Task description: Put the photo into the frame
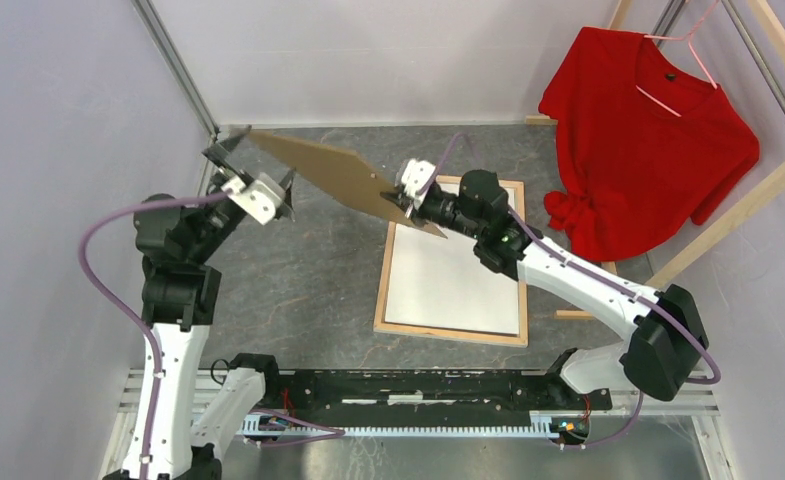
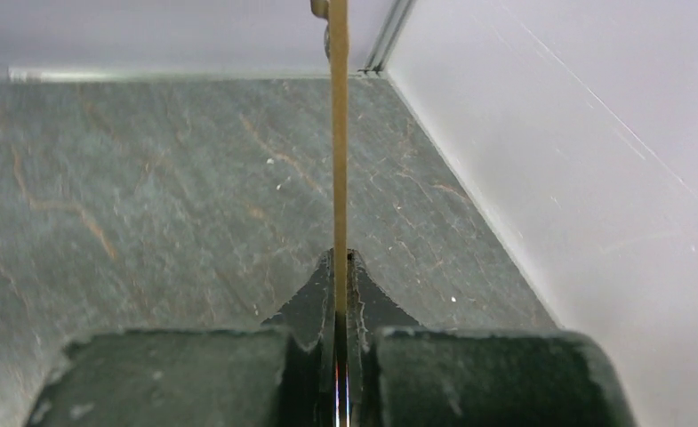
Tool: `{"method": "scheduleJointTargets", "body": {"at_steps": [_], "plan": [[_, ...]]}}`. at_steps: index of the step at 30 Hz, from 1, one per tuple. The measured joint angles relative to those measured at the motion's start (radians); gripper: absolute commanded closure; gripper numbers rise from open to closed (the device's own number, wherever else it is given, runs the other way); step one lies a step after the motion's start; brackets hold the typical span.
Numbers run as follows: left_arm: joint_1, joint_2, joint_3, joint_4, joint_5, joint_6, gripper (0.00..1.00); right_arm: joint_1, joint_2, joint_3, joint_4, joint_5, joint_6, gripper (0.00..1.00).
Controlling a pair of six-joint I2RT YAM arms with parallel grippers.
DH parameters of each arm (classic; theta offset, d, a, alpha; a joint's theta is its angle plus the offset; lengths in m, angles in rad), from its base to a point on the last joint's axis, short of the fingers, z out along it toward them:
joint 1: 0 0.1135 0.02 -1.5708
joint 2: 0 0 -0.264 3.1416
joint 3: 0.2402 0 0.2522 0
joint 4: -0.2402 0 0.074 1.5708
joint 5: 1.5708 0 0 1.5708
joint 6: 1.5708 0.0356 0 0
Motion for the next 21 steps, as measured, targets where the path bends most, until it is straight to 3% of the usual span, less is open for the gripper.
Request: {"method": "scheduleJointTargets", "body": {"at_steps": [5,11,16,21], "plan": [[0.000,0.087,0.143,0.010,-0.084,-0.166,0.00,-0.083,0.026,0.101,0.007,0.037,0.273,1.00],[0.000,0.140,0.164,-0.035,-0.159,-0.246,0.00,-0.200,0.021,0.144,0.029,0.120,0.573,1.00],[0.000,0.218,0.140,-0.099,-0.191,-0.291,0.04,-0.246,-0.007,0.190,-0.097,0.226,0.718,1.00],[0.000,0.405,0.142,-0.195,-0.175,-0.350,0.10,-0.384,-0.067,0.232,-0.241,0.196,0.882,1.00]]}}
